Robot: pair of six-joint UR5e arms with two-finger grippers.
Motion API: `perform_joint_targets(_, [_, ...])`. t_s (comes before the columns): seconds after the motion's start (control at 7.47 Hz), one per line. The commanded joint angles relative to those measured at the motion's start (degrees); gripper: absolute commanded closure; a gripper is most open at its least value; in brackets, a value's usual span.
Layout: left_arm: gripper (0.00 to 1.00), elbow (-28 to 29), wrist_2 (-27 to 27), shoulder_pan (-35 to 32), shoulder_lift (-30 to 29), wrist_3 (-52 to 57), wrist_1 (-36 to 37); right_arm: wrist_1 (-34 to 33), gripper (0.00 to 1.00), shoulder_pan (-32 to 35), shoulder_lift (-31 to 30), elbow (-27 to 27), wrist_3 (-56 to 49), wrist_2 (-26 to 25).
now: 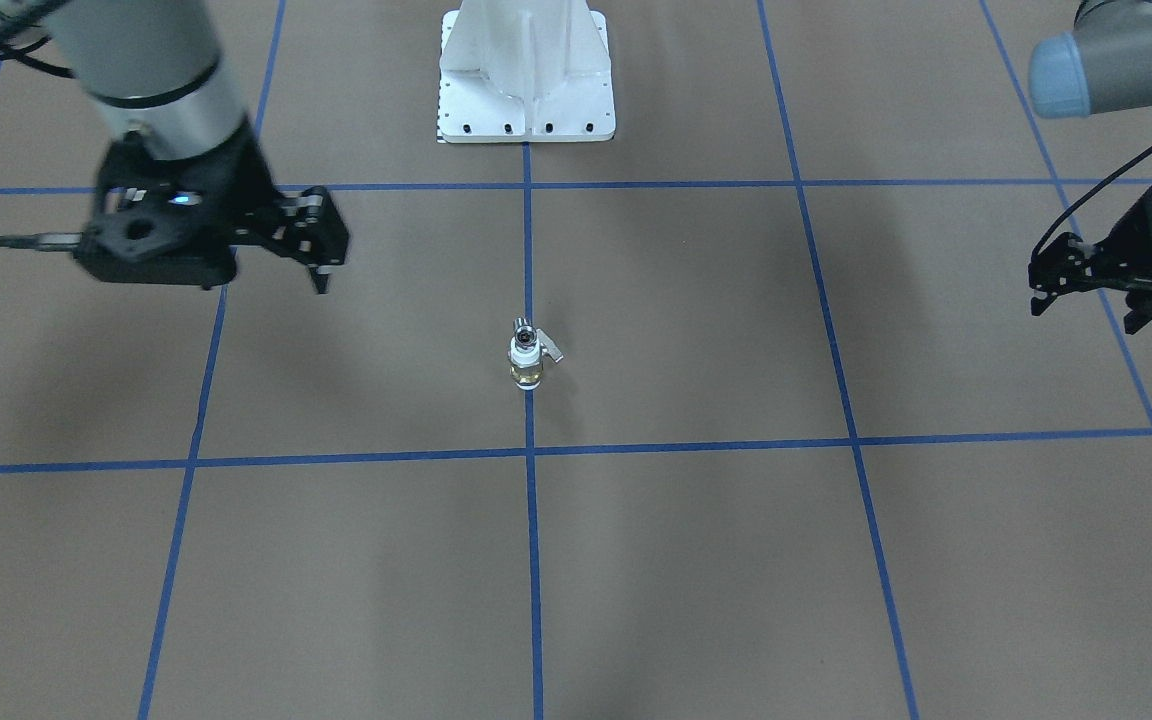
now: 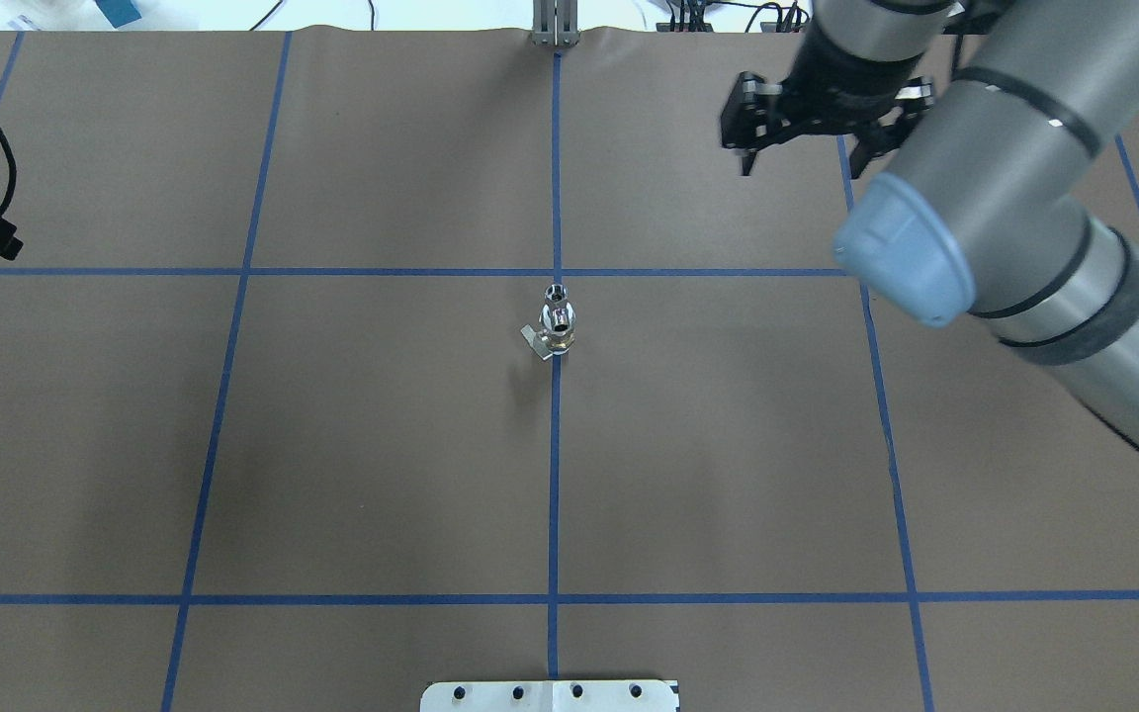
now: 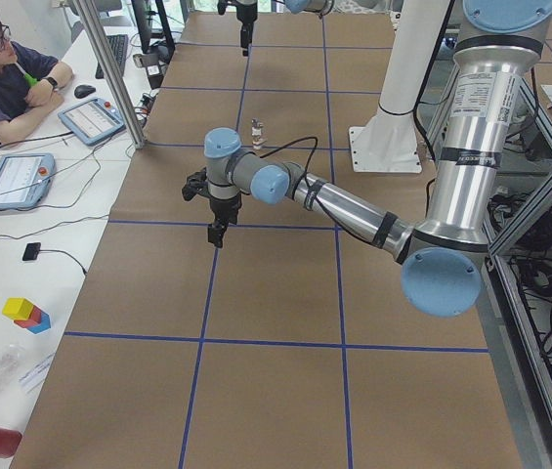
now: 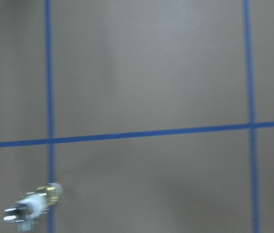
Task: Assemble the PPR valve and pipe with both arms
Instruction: 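Open the right gripper and raise it away from the assembly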
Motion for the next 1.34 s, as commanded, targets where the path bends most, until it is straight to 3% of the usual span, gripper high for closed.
perform_joint_targets(0.0, [0.00,4.8,-2.8,-9.1,1.5,12.7,0.3,-0.6,0.01,13.1,-13.7,0.8,-27.8,6.6])
perform_joint_targets(0.13, [0.00,10.2,-5.2,-14.5,1.7,24.4,0.1,-0.6,0.01,18.4,-19.4,-0.8,-38.6,7.3])
perform_joint_targets(0.27, [0.00,15.4,-7.9,-19.7,1.7,31.9,0.3,-0.5,0.01,23.4,-22.5,-5.1,-43.1,7.9])
perform_joint_targets(0.4, [0.00,17.9,-9.0,-22.1,1.7,32.8,0.1,2.2,0.00,25.6,-24.9,-6.2,-43.4,7.6])
perform_joint_targets(0.67, [0.00,18.1,-9.0,-23.1,2.7,32.6,-0.1,6.8,0.00,28.8,-29.9,-7.6,-44.1,3.0])
perform_joint_targets(0.8, [0.00,18.2,-8.9,-22.9,3.0,32.4,-0.2,12.6,0.00,28.8,-34.5,-9.1,-43.7,3.0])
perform_joint_targets(0.94, [0.00,17.3,-8.8,-22.9,2.7,31.9,-1.4,17.9,0.00,28.9,-35.0,-13.6,-43.3,4.0])
perform_joint_targets(1.21, [0.00,15.1,-8.3,-22.9,2.9,23.4,-1.3,18.3,0.00,28.9,-36.9,-15.8,-43.7,7.3])
